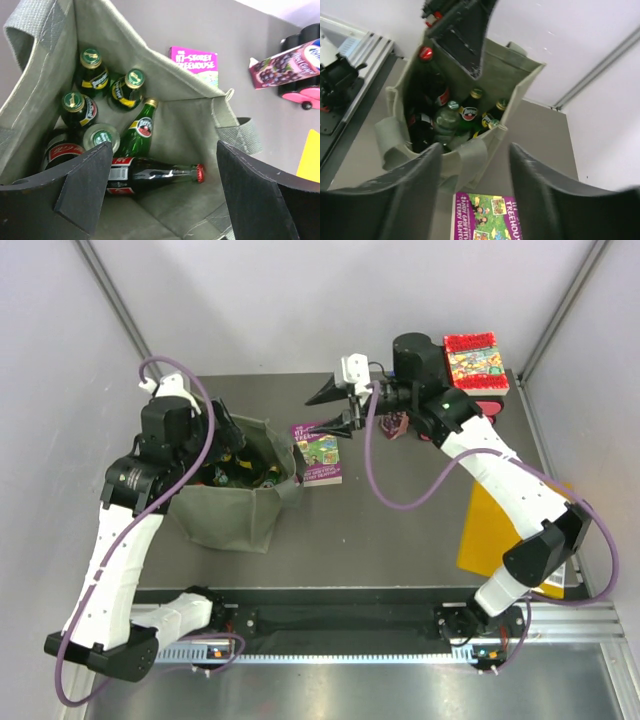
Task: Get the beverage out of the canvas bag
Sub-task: Take out the drink from the canvas bag.
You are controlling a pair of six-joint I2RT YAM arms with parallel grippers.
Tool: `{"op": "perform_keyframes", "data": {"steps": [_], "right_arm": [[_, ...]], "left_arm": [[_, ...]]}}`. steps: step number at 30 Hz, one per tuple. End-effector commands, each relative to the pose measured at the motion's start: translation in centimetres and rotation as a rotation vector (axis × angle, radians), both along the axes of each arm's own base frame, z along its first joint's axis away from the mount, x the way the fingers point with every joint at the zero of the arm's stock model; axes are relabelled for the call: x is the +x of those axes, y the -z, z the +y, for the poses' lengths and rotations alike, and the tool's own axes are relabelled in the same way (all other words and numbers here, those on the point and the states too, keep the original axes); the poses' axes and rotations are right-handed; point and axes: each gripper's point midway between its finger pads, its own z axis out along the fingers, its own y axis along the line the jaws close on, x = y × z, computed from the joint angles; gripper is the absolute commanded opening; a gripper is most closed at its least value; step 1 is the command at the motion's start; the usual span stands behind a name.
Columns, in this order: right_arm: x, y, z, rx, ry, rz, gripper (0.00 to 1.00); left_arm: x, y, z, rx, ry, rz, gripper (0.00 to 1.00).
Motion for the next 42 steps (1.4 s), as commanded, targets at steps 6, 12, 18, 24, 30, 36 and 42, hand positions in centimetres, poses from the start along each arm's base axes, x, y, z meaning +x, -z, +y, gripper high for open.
{"op": "perform_keyframes", "data": {"steps": [6, 12, 18, 24, 30, 36, 42], "right_arm": [[-8.2, 1.6, 4.5, -0.085, -0.268, -0.034, 0.24], [-10.0, 5.3, 8.4, -0.156, -0.267, 0.010, 0.21], [-10.4, 10.5, 9.5, -0.289, -0.280, 0.047, 0.15], [-13.0, 13.7, 8.5, -0.361, -0.336, 0.008, 0.11], [-14.2, 15.8, 8.7, -0.402, -0.354, 0.032, 0.10], [-13.9, 16.9, 8.9, -0.411, -0.345, 0.033, 0.10], [-13.8, 17.0, 9.1, -0.403, -0.332, 0.051, 0.10]], "left_arm": [[1.1, 1.2, 0.7, 0.077, -0.008, -0.009, 0.89], [2.6, 2.1, 0.2, 0.104, 0.013, 0.008, 0.88], [3.5, 3.7, 0.0, 0.156, 0.055, 0.004, 0.88], [5.0, 5.8, -0.1, 0.205, 0.081, 0.006, 0.87], [7.2, 7.9, -0.1, 0.166, 0.104, -0.028, 0.86], [9.6, 10.6, 1.0, 0.156, 0.098, 0.006, 0.80], [11.7, 11.5, 0.7, 0.154, 0.135, 0.008, 0.75]]}}
